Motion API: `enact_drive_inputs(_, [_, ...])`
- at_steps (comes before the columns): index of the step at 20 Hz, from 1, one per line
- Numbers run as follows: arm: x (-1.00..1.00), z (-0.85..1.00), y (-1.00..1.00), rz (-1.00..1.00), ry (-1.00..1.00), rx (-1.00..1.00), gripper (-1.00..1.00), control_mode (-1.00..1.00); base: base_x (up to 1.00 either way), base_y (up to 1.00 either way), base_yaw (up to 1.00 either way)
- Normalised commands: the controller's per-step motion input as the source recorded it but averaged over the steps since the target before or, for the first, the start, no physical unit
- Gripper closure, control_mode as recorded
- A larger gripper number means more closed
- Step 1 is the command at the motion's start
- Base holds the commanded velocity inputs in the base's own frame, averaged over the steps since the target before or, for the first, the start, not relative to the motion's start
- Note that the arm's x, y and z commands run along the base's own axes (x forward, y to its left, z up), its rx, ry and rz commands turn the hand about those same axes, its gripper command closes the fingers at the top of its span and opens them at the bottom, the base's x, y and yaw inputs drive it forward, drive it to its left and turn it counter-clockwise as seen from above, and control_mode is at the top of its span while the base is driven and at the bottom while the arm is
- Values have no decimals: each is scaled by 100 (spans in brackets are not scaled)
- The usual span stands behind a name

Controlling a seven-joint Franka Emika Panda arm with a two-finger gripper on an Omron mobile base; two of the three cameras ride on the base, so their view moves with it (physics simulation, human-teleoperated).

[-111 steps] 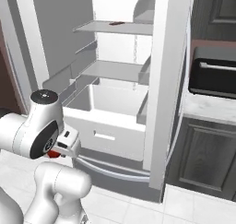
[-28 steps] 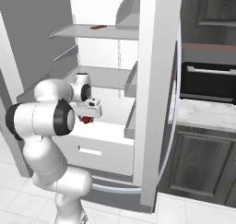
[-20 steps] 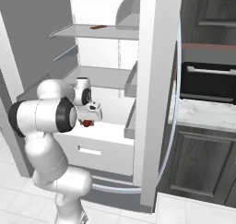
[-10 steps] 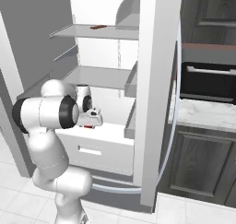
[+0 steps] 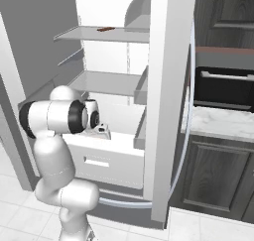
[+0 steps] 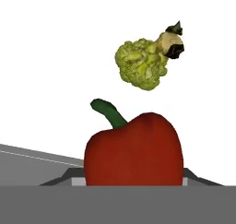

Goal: Place the bell pepper and broccoli inside the fridge drawer. Close the drawer after placing the vegetables.

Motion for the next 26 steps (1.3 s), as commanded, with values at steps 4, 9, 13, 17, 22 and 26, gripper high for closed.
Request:
enact_drive_inputs(4, [-3, -48, 0, 5, 4, 0, 100, -100, 0, 0, 0])
enact_drive_inputs(9, [-12, -43, 0, 6, 2, 0, 100, -100, 0, 0, 0])
enact_drive_inputs(13, [-19, -46, 0, 6, 1, 0, 100, -100, 0, 0, 0])
enact_drive_inputs(17, [-37, -53, 0, 5, 2, 0, -100, -100, 0, 0, 0])
enact_drive_inputs(22, [-54, -10, 0, 3, -9, 2, -100, -100, 0, 0, 0])
enact_drive_inputs(26, [-29, 24, 0, 2, -24, 0, -100, -100, 0, 0, 0])
